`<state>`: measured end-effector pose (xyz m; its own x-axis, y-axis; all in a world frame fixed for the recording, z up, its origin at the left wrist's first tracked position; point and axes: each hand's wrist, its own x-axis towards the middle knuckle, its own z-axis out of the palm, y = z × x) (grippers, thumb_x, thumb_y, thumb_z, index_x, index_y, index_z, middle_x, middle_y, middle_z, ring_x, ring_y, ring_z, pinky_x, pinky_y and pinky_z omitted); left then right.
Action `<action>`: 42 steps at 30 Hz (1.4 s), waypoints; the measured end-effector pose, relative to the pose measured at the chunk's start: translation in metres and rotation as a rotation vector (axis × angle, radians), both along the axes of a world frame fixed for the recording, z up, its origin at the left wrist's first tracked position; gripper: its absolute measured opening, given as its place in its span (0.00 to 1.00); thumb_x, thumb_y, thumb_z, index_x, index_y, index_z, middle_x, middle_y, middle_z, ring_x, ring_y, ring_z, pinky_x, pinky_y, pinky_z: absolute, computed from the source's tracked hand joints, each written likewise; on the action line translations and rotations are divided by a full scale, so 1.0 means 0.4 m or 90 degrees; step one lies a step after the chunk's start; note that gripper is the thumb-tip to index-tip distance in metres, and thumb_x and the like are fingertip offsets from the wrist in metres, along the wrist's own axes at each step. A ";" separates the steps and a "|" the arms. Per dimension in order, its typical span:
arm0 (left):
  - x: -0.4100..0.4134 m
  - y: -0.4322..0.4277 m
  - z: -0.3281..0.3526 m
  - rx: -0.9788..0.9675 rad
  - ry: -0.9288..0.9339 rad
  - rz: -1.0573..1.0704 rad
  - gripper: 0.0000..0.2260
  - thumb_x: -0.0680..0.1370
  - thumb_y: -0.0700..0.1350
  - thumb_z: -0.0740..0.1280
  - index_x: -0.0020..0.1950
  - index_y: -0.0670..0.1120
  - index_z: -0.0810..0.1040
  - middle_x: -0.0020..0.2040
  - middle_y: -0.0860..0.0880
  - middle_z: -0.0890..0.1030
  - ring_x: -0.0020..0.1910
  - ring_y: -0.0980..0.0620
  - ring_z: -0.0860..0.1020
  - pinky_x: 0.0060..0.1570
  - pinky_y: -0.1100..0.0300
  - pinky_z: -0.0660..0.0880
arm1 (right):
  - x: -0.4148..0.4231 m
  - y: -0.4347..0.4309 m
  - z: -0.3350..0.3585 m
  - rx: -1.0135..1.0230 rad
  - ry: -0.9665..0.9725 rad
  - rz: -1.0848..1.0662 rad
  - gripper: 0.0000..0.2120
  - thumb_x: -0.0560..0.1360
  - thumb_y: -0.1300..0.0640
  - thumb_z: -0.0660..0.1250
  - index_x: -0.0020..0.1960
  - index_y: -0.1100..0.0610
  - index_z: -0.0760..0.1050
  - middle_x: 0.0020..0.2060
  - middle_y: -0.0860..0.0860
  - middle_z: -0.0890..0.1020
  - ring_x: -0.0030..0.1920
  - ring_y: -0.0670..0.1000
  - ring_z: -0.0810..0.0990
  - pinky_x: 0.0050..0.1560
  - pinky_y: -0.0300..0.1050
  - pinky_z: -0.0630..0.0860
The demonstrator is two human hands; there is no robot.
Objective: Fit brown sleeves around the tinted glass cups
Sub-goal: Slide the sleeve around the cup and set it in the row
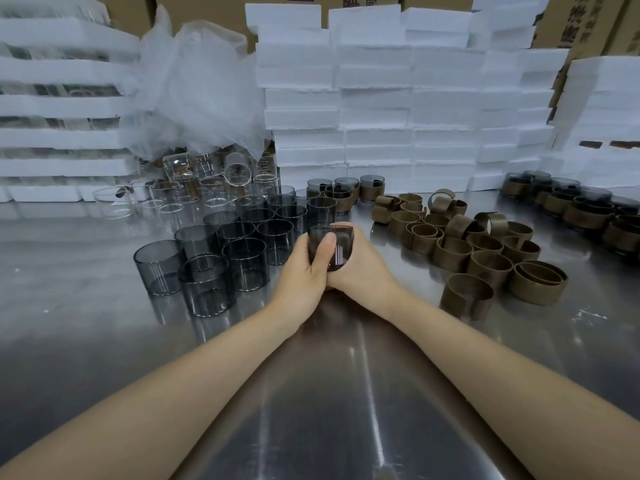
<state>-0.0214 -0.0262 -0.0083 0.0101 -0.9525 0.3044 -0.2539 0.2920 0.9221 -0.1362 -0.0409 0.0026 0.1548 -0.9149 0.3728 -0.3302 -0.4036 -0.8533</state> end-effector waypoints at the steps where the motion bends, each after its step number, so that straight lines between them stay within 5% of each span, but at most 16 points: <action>1: -0.001 -0.001 -0.002 -0.004 -0.010 0.013 0.19 0.81 0.59 0.56 0.56 0.45 0.74 0.47 0.52 0.81 0.49 0.55 0.80 0.54 0.57 0.77 | 0.008 0.005 -0.006 -0.021 0.014 -0.057 0.31 0.66 0.60 0.76 0.65 0.56 0.65 0.45 0.45 0.80 0.44 0.40 0.80 0.44 0.39 0.78; 5: -0.006 0.007 -0.005 -0.003 -0.126 0.013 0.24 0.76 0.67 0.54 0.53 0.46 0.70 0.41 0.56 0.78 0.34 0.67 0.78 0.33 0.76 0.71 | 0.009 0.008 -0.022 -0.101 0.079 -0.114 0.31 0.72 0.57 0.68 0.71 0.56 0.58 0.42 0.43 0.79 0.42 0.41 0.80 0.42 0.37 0.78; 10: 0.004 0.005 -0.001 0.039 -0.076 -0.067 0.27 0.72 0.68 0.58 0.57 0.46 0.69 0.36 0.51 0.81 0.30 0.51 0.81 0.37 0.52 0.82 | 0.001 0.012 -0.002 -0.081 0.102 -0.061 0.32 0.69 0.61 0.69 0.70 0.52 0.62 0.39 0.38 0.77 0.35 0.32 0.77 0.35 0.23 0.70; 12: 0.005 0.005 -0.001 0.025 -0.039 -0.092 0.26 0.71 0.66 0.57 0.56 0.46 0.69 0.30 0.53 0.79 0.27 0.53 0.78 0.30 0.56 0.79 | -0.009 0.010 0.019 -0.041 0.061 -0.016 0.25 0.67 0.66 0.70 0.61 0.52 0.69 0.39 0.42 0.80 0.35 0.37 0.79 0.35 0.30 0.74; 15: 0.010 0.008 0.002 0.011 -0.021 -0.156 0.24 0.72 0.65 0.57 0.55 0.47 0.69 0.32 0.51 0.77 0.26 0.55 0.76 0.26 0.63 0.74 | -0.022 0.018 0.031 0.063 -0.047 0.129 0.18 0.64 0.78 0.65 0.51 0.65 0.71 0.30 0.55 0.80 0.26 0.57 0.78 0.29 0.45 0.75; 18: 0.011 0.011 0.006 0.020 0.015 -0.179 0.26 0.72 0.64 0.57 0.58 0.45 0.69 0.36 0.49 0.77 0.26 0.55 0.76 0.26 0.63 0.73 | -0.027 0.019 0.033 0.066 -0.047 0.138 0.16 0.64 0.80 0.63 0.45 0.63 0.71 0.27 0.52 0.79 0.23 0.54 0.77 0.26 0.42 0.74; 25: 0.012 0.012 0.004 0.039 0.036 -0.167 0.26 0.74 0.61 0.58 0.59 0.40 0.69 0.38 0.45 0.77 0.28 0.54 0.78 0.30 0.62 0.77 | -0.028 0.011 0.023 -0.029 0.167 -0.008 0.06 0.62 0.59 0.68 0.31 0.52 0.71 0.25 0.43 0.78 0.28 0.39 0.75 0.29 0.29 0.68; 28: 0.013 0.009 0.002 0.051 0.053 -0.148 0.28 0.74 0.61 0.59 0.59 0.37 0.67 0.40 0.43 0.79 0.30 0.53 0.80 0.32 0.61 0.79 | -0.033 0.005 0.016 -0.077 0.284 -0.056 0.11 0.64 0.48 0.65 0.26 0.51 0.69 0.23 0.40 0.77 0.28 0.38 0.75 0.31 0.29 0.67; 32: 0.010 0.004 0.005 0.058 0.129 -0.138 0.28 0.69 0.65 0.63 0.54 0.42 0.69 0.51 0.41 0.81 0.44 0.50 0.84 0.42 0.55 0.82 | -0.041 -0.013 0.000 -0.082 0.273 -0.138 0.22 0.66 0.46 0.72 0.21 0.53 0.66 0.18 0.43 0.73 0.26 0.42 0.73 0.26 0.34 0.66; 35: 0.010 -0.008 0.012 0.097 0.186 -0.063 0.24 0.73 0.63 0.67 0.54 0.43 0.72 0.57 0.41 0.80 0.51 0.49 0.83 0.50 0.48 0.82 | -0.030 -0.015 -0.005 -0.084 0.212 -0.119 0.08 0.68 0.52 0.74 0.37 0.50 0.75 0.32 0.43 0.79 0.34 0.41 0.77 0.36 0.40 0.71; 38: 0.010 -0.013 0.013 0.125 0.192 -0.027 0.23 0.74 0.59 0.70 0.56 0.43 0.72 0.57 0.41 0.80 0.52 0.47 0.83 0.53 0.50 0.81 | -0.036 -0.011 -0.002 -0.099 0.092 -0.047 0.29 0.67 0.58 0.77 0.64 0.51 0.69 0.55 0.38 0.76 0.54 0.39 0.77 0.52 0.33 0.73; 42: 0.018 -0.003 0.030 0.137 0.196 -0.086 0.29 0.69 0.63 0.70 0.61 0.45 0.76 0.54 0.44 0.82 0.47 0.50 0.80 0.52 0.49 0.80 | -0.047 -0.014 0.009 -0.123 0.027 0.006 0.27 0.62 0.59 0.81 0.57 0.49 0.73 0.51 0.39 0.80 0.56 0.38 0.78 0.60 0.33 0.71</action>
